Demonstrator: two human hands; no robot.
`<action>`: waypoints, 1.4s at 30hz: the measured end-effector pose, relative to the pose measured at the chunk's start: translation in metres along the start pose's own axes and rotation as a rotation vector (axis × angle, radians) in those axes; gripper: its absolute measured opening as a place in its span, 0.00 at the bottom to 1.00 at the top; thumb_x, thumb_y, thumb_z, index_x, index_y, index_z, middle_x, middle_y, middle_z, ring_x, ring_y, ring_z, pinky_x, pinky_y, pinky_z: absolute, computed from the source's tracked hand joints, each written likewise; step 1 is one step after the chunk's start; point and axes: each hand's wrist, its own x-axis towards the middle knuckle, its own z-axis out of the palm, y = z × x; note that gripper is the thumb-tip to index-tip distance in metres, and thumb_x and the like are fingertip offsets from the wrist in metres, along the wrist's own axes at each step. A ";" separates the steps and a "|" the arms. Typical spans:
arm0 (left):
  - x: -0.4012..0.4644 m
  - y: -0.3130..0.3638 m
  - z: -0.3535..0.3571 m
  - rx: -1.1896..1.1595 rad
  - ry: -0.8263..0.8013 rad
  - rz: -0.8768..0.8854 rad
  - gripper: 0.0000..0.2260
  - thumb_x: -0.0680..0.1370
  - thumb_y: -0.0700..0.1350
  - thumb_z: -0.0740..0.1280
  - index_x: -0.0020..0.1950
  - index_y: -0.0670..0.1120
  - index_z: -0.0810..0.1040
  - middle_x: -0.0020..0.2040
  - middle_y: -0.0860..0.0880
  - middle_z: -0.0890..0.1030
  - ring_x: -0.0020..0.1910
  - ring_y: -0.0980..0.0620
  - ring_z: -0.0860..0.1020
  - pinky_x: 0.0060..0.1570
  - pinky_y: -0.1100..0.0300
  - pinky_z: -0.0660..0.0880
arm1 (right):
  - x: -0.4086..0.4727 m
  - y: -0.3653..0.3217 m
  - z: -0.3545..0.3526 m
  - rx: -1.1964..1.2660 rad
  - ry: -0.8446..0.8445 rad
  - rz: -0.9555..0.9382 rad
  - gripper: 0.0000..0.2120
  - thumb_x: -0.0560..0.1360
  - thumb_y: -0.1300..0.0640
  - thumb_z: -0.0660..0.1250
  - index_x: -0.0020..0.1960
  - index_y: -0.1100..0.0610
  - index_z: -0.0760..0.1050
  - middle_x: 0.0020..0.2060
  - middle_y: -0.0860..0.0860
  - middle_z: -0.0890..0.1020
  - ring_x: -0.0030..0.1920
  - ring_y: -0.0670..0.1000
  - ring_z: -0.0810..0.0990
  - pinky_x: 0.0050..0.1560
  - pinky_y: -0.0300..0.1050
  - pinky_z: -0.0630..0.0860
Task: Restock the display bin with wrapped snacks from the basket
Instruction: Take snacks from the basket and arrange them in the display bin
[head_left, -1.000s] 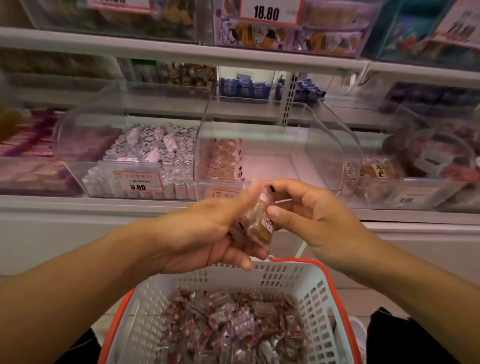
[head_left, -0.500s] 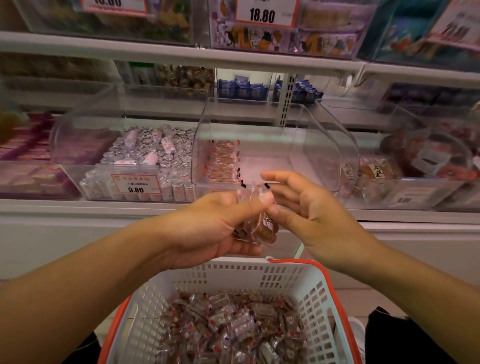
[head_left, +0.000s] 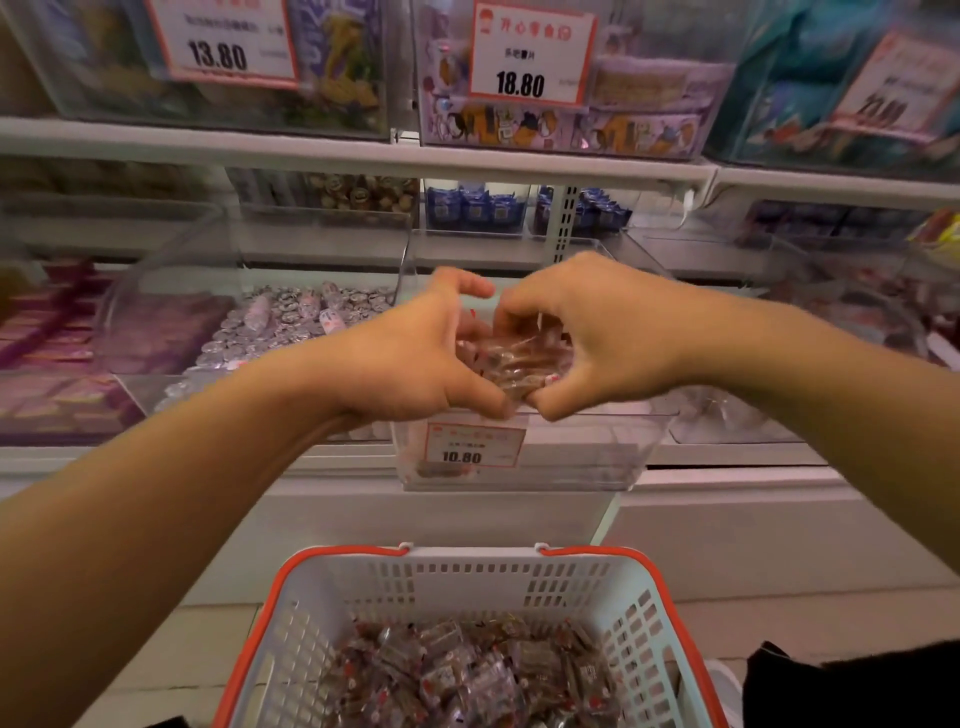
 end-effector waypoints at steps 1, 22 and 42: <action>0.002 -0.002 -0.004 0.089 0.095 0.043 0.40 0.67 0.38 0.79 0.70 0.54 0.59 0.60 0.51 0.78 0.51 0.55 0.83 0.46 0.62 0.81 | 0.012 0.011 0.002 -0.020 -0.020 0.058 0.16 0.61 0.43 0.74 0.45 0.47 0.76 0.35 0.42 0.78 0.35 0.42 0.76 0.34 0.39 0.72; 0.008 -0.061 -0.025 1.267 0.002 0.628 0.22 0.77 0.65 0.45 0.38 0.53 0.70 0.34 0.52 0.79 0.36 0.50 0.76 0.43 0.56 0.52 | 0.147 0.136 0.121 0.023 0.033 0.816 0.26 0.68 0.56 0.79 0.61 0.61 0.74 0.57 0.57 0.80 0.56 0.57 0.80 0.51 0.43 0.76; -0.005 -0.058 -0.024 1.303 -0.033 0.689 0.17 0.77 0.63 0.47 0.43 0.55 0.68 0.39 0.55 0.79 0.42 0.53 0.76 0.46 0.58 0.51 | 0.133 0.114 0.104 0.579 -0.051 1.002 0.24 0.70 0.66 0.77 0.64 0.65 0.74 0.57 0.61 0.80 0.55 0.58 0.82 0.56 0.52 0.81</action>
